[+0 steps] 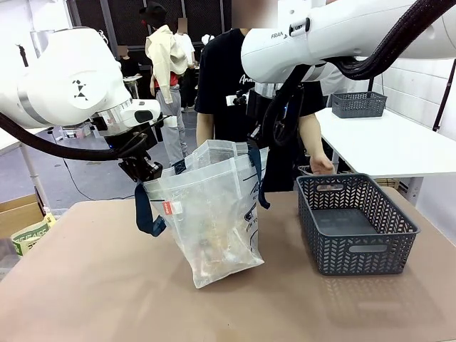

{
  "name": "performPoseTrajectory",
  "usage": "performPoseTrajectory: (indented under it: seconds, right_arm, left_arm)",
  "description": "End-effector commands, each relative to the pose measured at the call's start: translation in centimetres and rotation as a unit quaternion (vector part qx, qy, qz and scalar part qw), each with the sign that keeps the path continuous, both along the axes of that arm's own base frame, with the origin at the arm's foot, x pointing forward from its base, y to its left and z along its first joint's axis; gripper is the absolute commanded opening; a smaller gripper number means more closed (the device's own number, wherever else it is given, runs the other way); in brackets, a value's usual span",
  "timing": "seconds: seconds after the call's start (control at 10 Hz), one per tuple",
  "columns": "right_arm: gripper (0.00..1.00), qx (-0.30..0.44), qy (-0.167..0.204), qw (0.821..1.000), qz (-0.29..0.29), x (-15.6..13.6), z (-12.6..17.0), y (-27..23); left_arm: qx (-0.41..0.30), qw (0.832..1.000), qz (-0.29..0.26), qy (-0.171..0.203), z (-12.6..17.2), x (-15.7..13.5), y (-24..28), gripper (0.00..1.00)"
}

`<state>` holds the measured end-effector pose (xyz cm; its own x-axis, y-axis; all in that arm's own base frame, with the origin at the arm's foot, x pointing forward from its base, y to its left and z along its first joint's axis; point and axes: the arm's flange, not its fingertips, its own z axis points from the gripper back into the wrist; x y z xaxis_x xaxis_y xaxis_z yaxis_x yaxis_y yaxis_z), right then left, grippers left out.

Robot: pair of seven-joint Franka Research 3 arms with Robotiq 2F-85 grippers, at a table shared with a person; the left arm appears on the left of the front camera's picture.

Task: Transfer purchased items from the store into the shopping bag.
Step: Move the Reusable shopping bag to the right side of the table.

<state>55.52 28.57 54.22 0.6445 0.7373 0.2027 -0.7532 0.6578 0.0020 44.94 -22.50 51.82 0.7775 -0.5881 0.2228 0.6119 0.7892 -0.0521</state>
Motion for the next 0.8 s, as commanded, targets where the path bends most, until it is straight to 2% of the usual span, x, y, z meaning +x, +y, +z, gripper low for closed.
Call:
performPoseTrajectory:
  seconds: [0.0, 0.7]
  right_arm:
    - [0.0, 0.001, 0.0, 1.0, -0.007, 0.0, 0.04, -0.13]
    - [0.0, 0.001, 0.0, 1.0, -0.007, 0.0, 0.04, -0.13]
  left_arm:
    - [0.0, 1.0, 0.0, 0.001, 0.0, -0.04, 0.11, 0.0]
    - [0.0, 1.0, 0.0, 0.001, 0.0, -0.04, 0.11, 0.0]
